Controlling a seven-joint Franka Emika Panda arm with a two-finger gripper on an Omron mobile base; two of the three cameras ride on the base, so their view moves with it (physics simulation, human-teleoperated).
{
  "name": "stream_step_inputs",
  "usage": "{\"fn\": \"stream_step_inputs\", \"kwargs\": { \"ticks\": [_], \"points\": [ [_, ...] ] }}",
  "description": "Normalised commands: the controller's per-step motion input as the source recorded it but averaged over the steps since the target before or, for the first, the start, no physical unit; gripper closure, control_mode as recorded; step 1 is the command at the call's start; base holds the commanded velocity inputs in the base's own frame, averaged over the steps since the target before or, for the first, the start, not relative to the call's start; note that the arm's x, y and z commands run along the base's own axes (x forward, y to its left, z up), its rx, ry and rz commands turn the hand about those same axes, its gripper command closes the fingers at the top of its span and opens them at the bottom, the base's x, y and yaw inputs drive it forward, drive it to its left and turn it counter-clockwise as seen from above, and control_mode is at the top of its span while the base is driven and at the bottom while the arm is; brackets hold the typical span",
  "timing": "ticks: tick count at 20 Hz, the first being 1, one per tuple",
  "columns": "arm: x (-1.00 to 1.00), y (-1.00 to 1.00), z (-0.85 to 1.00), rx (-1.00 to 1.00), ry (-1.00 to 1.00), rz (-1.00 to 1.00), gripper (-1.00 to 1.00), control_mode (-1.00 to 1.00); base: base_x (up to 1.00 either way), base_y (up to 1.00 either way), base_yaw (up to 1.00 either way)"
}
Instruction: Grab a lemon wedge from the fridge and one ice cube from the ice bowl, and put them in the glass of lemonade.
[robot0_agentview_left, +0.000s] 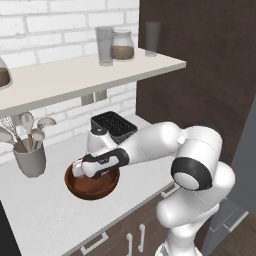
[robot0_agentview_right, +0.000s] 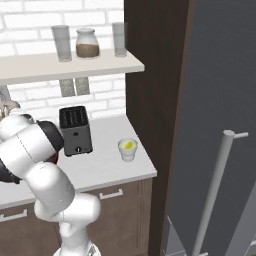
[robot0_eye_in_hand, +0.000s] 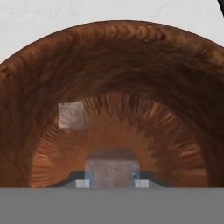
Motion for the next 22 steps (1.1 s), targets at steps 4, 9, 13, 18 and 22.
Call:
{"fn": "stream_step_inputs", "kwargs": {
  "ticks": [4,9,13,18,22],
  "points": [
    [-0.18,0.00,0.03,0.00,-0.09,-0.05,1.00,-1.00,0.00,0.00,0.00],
    [-0.04,-0.03,0.22,0.02,-0.17,-0.07,1.00,-1.00,0.00,0.00,0.00],
    [-0.17,-0.29,0.83,0.00,-0.02,0.04,1.00,-1.00,0.00,0.00,0.00],
    [-0.11,-0.67,1.00,-0.01,0.02,0.16,1.00,-1.00,0.00,0.00,0.00],
    [-0.09,-0.87,0.75,-0.15,0.00,0.16,1.00,-1.00,0.00,0.00,0.00]
  ]
}}
